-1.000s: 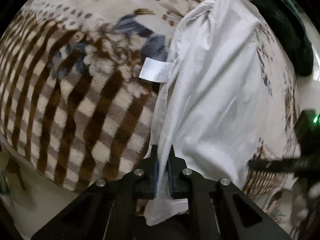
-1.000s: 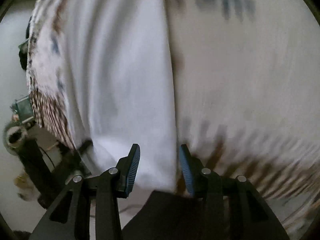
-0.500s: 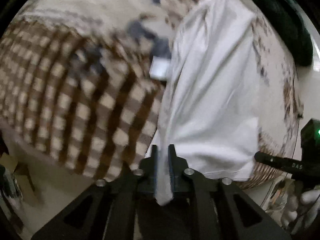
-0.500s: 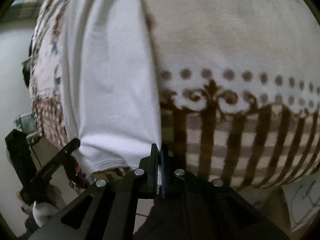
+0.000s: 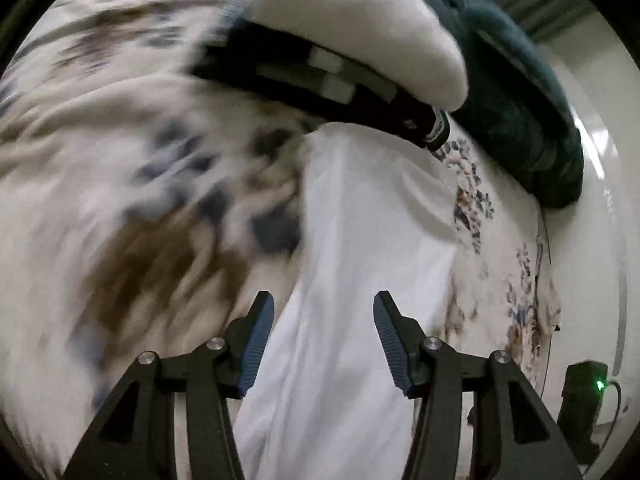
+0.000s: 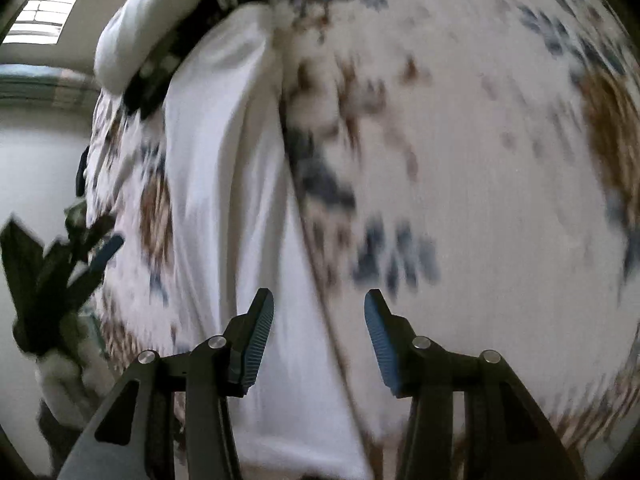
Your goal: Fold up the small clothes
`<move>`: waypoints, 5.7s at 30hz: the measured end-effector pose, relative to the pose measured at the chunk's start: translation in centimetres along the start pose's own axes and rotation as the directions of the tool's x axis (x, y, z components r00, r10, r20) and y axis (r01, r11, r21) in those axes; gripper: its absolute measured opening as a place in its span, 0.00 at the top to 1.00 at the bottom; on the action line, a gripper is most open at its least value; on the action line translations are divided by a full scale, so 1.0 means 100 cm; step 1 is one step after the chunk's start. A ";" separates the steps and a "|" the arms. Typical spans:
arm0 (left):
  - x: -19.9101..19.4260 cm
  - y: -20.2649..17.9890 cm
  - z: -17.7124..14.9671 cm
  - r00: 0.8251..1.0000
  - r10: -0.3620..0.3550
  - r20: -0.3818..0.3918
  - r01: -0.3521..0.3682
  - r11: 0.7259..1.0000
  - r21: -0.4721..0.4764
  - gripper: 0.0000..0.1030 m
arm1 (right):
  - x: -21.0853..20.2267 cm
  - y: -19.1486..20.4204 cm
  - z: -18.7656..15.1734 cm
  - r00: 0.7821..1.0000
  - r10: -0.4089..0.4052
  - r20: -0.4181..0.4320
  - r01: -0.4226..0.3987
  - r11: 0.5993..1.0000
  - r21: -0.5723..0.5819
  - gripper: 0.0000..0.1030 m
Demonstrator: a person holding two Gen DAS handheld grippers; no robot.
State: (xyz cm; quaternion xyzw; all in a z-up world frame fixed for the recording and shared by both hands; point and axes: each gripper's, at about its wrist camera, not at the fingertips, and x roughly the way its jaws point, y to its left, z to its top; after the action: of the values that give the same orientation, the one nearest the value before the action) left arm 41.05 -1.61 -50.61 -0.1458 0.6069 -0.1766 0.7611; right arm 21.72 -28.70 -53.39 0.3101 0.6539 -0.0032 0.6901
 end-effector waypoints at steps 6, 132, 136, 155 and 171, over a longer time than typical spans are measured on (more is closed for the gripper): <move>0.057 -0.010 0.054 0.999 -0.001 -0.050 0.006 0.994 0.111 0.98 | 0.045 -0.006 0.034 0.999 -0.034 -0.014 0.036 0.994 0.100 0.52; -0.038 -0.001 0.096 0.974 -0.172 0.145 0.131 0.958 0.257 0.90 | 0.042 0.151 0.217 0.965 0.217 0.150 -0.188 0.964 -0.187 0.90; -0.078 -0.012 0.064 0.961 -0.205 0.188 0.147 0.948 0.282 0.90 | 0.008 0.155 0.186 0.952 0.240 0.192 -0.191 0.951 -0.244 0.90; -0.121 0.071 -0.184 0.985 -0.046 -0.167 0.040 0.998 -0.039 0.55 | -0.002 0.046 -0.070 0.983 0.138 -0.124 -0.162 0.964 -0.212 0.62; -0.002 0.019 -0.069 0.971 -0.072 -0.227 0.077 0.997 0.013 0.73 | 0.073 0.015 0.015 0.966 0.237 -0.100 -0.225 0.967 0.119 0.54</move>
State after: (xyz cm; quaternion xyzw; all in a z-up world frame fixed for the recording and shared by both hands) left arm 34.46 0.10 -52.75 -0.1392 0.6820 -0.2269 0.6812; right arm 24.77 -25.23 -59.44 0.4206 0.6501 0.0600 0.6299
